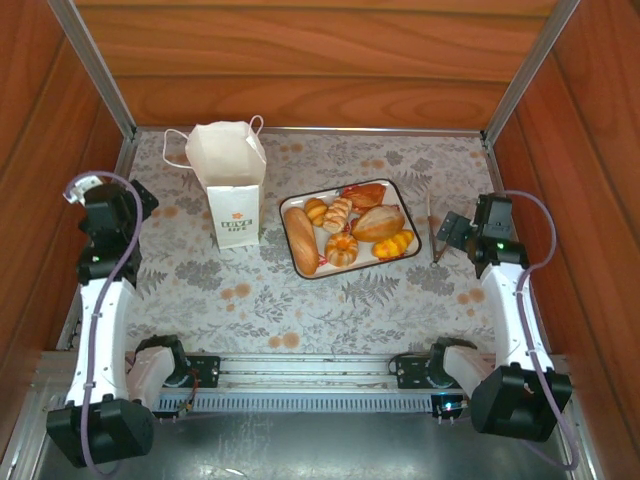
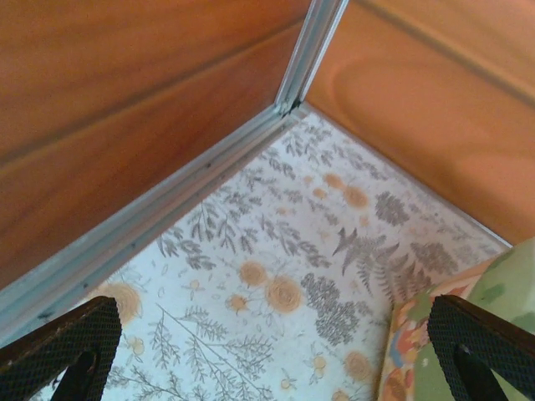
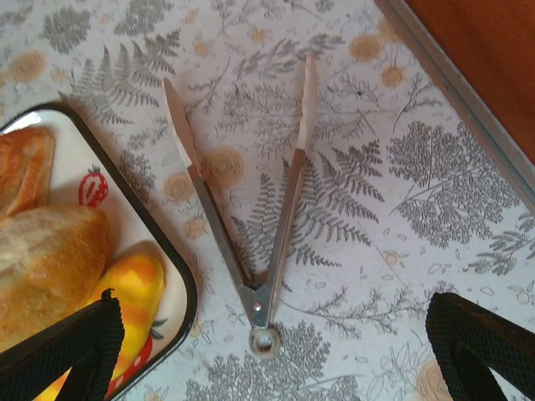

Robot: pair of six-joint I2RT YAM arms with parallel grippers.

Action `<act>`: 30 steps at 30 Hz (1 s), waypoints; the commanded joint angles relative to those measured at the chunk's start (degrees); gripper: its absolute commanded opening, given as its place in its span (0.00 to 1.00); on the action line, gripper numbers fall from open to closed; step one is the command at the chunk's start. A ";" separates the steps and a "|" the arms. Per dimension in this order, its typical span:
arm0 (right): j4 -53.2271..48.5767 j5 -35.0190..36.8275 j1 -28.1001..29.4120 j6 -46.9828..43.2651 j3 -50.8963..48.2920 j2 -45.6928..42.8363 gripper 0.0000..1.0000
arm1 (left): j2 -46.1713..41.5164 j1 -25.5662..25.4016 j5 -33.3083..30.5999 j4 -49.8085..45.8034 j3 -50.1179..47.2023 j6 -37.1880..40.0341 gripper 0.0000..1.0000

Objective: Take the fake bread out of the paper bag

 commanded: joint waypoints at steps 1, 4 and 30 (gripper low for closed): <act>6.38 1.86 -0.17 0.18 -3.27 -1.46 1.00 | 0.79 0.28 0.74 11.32 -3.76 -0.22 1.00; 13.20 -0.79 -0.17 -2.39 -8.02 -2.51 1.00 | 3.33 -0.19 1.66 13.35 -6.12 0.84 1.00; 48.75 -2.09 -0.10 -7.73 -24.21 2.82 1.00 | 30.79 -8.46 7.33 47.27 -11.03 26.52 1.00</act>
